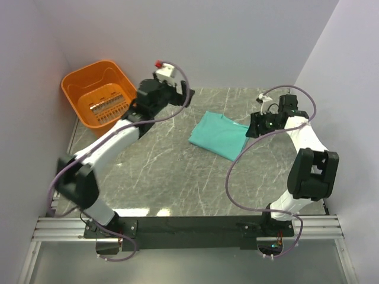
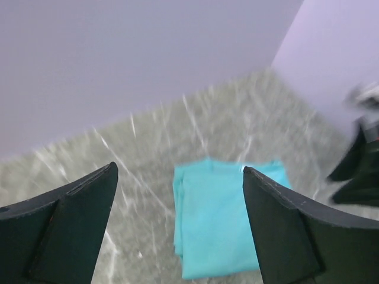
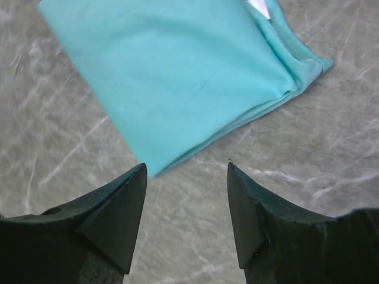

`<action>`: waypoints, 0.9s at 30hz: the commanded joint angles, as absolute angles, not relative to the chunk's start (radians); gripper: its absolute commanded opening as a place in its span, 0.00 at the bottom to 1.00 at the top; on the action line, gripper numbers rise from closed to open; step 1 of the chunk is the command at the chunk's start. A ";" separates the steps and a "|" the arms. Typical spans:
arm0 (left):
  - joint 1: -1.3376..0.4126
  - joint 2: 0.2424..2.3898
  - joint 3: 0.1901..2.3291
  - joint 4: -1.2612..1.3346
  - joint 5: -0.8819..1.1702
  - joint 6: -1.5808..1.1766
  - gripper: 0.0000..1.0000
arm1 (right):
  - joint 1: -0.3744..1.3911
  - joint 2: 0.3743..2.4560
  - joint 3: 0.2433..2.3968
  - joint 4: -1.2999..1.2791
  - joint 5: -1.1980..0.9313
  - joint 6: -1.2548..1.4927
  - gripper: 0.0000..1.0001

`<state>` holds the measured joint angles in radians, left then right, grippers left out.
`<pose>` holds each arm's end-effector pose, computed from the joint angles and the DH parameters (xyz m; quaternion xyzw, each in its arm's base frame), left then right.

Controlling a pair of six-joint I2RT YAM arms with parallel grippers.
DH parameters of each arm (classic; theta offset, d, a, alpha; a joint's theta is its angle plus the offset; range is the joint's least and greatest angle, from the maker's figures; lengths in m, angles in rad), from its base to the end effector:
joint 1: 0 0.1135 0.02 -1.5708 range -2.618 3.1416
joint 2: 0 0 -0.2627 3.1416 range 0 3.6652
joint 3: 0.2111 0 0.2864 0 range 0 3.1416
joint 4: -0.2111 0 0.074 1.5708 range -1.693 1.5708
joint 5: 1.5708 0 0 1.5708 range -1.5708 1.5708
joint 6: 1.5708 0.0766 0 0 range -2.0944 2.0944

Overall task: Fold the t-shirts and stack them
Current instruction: Neatly place the folded tshirt to the corner

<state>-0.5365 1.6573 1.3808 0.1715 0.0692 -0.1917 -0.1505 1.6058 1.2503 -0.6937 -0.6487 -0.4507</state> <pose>0.4082 -0.2489 0.3407 0.1502 0.7278 -0.2621 0.6156 0.3825 -0.0112 0.2177 -0.2182 0.8932 0.2217 0.3246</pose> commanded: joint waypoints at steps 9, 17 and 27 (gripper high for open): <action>-0.538 1.172 0.992 0.008 -0.026 -0.101 0.92 | -0.078 1.775 1.192 -0.428 -0.526 -0.034 0.68; -0.541 0.812 0.732 -0.118 -0.077 -0.072 0.93 | -0.060 1.900 1.195 -0.428 -0.505 0.063 0.67; -0.540 0.730 0.664 -0.081 -0.068 -0.089 0.97 | -0.055 1.908 1.190 -0.459 -0.419 0.095 0.58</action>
<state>-0.5381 0.7235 0.6670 -0.0959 -0.0692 -0.0906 -0.0631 1.8915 1.1915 -0.4412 -0.4847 0.0837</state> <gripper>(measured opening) 0.970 0.589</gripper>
